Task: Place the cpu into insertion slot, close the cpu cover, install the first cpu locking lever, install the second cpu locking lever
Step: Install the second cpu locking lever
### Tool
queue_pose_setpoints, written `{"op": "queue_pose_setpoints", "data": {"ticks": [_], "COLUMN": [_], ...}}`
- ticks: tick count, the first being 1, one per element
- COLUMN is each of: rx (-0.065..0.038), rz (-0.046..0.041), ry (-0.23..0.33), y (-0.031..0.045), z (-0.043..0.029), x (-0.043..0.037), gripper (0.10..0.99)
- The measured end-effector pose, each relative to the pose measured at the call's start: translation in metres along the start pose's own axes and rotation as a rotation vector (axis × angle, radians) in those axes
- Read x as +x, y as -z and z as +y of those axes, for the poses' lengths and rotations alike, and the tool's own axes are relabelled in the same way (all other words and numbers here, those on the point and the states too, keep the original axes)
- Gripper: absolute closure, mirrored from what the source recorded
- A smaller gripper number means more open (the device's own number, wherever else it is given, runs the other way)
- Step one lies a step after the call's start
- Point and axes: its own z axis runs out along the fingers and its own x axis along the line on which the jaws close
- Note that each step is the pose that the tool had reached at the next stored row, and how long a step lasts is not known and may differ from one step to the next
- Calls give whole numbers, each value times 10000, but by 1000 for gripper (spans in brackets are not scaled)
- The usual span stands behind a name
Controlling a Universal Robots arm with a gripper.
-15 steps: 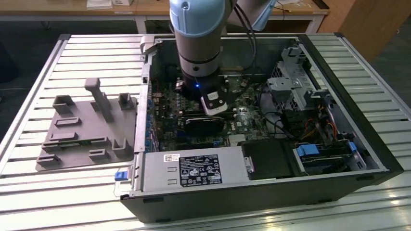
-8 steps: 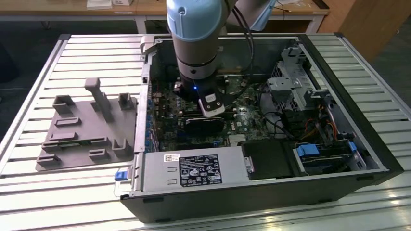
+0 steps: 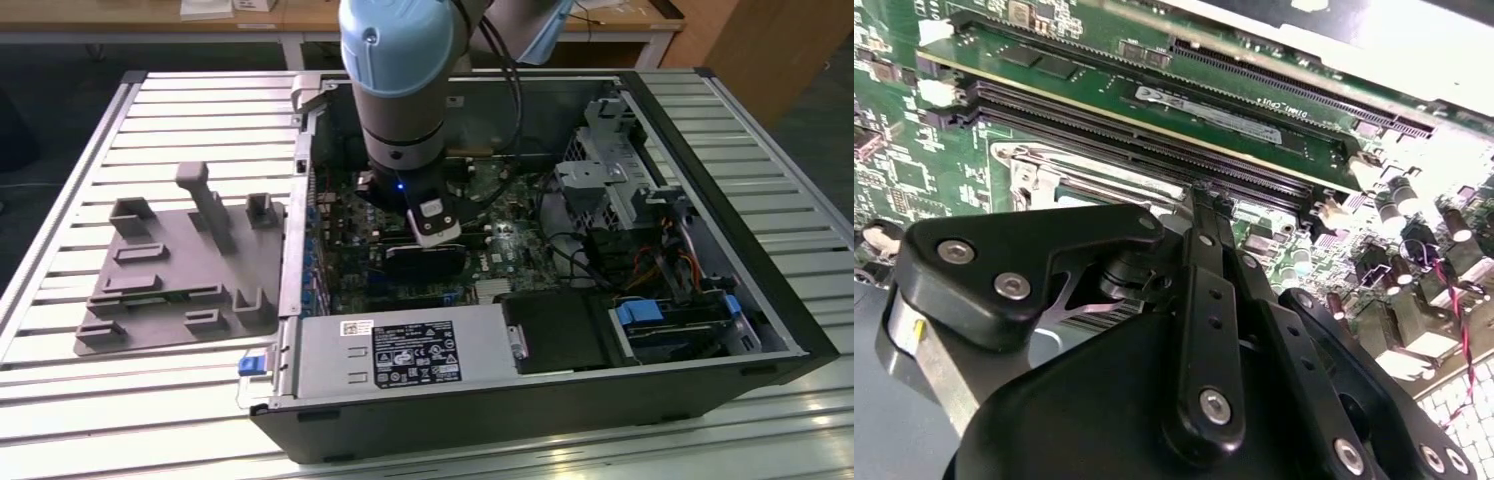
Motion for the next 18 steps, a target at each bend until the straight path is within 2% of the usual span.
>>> {"op": "queue_pose_setpoints", "data": {"ticks": [9, 18], "rx": [-204, -212], "rz": [52, 56], "ry": [3, 3], "y": [-66, -91], "z": [-29, -39], "x": [48, 68], "gripper": [984, 984]}}
